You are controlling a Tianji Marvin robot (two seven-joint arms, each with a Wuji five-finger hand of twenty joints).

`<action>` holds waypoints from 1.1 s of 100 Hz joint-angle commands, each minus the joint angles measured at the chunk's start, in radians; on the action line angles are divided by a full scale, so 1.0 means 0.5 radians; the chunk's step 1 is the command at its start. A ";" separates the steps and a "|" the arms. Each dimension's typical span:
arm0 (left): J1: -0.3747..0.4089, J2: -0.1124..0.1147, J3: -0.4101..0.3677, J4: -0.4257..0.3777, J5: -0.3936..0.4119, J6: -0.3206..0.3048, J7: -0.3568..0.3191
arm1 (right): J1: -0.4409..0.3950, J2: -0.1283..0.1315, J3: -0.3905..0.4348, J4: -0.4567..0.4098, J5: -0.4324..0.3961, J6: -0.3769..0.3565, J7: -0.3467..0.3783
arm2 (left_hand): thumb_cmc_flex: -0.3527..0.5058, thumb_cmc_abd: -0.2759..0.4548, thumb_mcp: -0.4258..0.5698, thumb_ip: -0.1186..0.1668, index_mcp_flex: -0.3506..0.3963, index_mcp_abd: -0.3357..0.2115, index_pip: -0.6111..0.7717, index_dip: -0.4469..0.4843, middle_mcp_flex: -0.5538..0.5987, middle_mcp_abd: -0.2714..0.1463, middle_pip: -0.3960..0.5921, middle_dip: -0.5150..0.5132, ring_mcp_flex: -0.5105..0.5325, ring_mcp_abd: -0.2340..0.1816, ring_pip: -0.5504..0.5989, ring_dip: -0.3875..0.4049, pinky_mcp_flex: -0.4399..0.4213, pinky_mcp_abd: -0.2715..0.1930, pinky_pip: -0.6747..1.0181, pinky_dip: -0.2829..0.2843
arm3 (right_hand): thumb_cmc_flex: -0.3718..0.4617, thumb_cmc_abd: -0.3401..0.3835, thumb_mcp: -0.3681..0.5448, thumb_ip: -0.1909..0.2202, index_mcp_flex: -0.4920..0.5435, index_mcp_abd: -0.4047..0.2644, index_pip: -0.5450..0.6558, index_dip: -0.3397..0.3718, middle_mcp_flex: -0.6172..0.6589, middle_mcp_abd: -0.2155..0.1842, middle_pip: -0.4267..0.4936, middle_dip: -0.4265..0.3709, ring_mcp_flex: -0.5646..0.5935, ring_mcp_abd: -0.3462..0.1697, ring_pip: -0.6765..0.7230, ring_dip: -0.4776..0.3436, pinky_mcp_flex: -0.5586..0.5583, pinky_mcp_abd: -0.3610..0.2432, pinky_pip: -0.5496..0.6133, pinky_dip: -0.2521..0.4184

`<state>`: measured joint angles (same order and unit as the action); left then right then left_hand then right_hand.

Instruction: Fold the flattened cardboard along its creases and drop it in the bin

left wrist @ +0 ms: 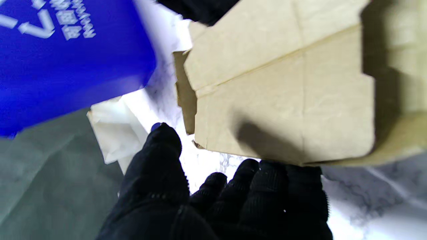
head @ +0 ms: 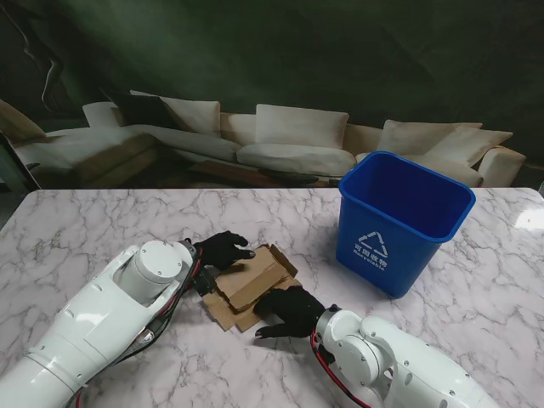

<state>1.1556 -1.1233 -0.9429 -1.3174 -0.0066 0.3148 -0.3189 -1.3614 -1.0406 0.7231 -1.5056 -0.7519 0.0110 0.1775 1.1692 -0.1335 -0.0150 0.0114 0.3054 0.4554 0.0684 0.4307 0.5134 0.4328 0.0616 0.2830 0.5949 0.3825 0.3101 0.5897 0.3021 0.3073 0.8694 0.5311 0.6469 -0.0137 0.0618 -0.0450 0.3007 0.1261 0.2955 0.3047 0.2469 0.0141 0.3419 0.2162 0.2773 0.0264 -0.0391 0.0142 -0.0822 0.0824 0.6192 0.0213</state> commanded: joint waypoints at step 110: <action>0.021 0.016 0.107 -0.124 0.304 0.039 -0.092 | -0.087 -0.008 0.009 0.114 0.003 -0.014 -0.009 | 0.244 -0.371 0.909 -0.121 0.595 -0.574 0.375 0.070 0.915 -0.665 0.426 0.356 0.673 -0.432 0.278 0.104 0.595 -0.339 0.463 -0.196 | -0.014 0.001 0.021 0.035 0.087 0.013 0.021 0.035 0.143 0.240 0.145 0.050 0.045 0.029 0.051 0.042 0.138 0.130 0.256 0.104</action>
<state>1.1483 -1.1127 -0.8882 -1.3623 0.1385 0.3480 -0.3444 -1.3578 -1.0524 0.7252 -1.4839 -0.7423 0.0021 0.1534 1.2298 -0.2931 0.3498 -0.0400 0.5232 0.2483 0.1902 0.4437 0.8732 0.1819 0.2090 0.4175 0.8883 0.1953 0.3996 0.6167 0.5763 0.1770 1.0483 0.4105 0.6469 -0.0137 0.0618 -0.0450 0.3160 0.1111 0.2809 0.3035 0.2388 -0.0347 0.3481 0.2147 0.2770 0.0022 -0.0394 0.0142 -0.0823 0.0561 0.6143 0.0196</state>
